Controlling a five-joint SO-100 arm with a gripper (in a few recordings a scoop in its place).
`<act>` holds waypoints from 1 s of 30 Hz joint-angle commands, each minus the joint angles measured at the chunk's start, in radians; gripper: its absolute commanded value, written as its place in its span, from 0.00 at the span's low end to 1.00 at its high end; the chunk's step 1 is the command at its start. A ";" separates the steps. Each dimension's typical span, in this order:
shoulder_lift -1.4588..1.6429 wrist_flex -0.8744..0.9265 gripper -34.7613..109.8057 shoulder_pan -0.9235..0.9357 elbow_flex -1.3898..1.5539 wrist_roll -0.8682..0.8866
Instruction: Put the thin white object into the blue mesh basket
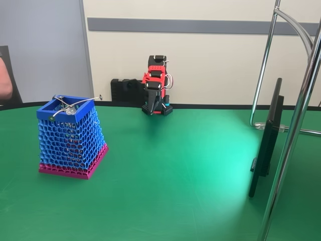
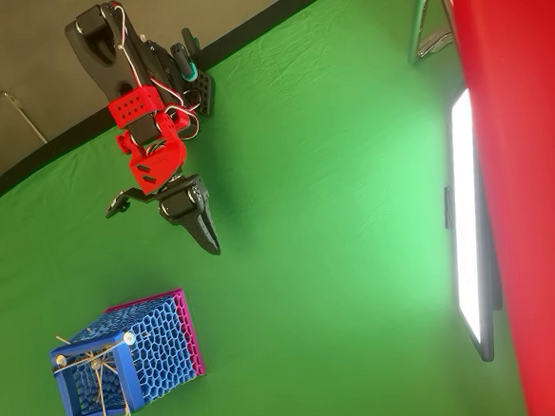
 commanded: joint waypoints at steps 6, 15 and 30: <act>0.216 0.276 0.27 -0.066 0.011 -0.008; 0.298 0.428 0.25 -0.041 0.011 -0.015; 0.376 0.638 0.25 -0.044 0.011 -0.037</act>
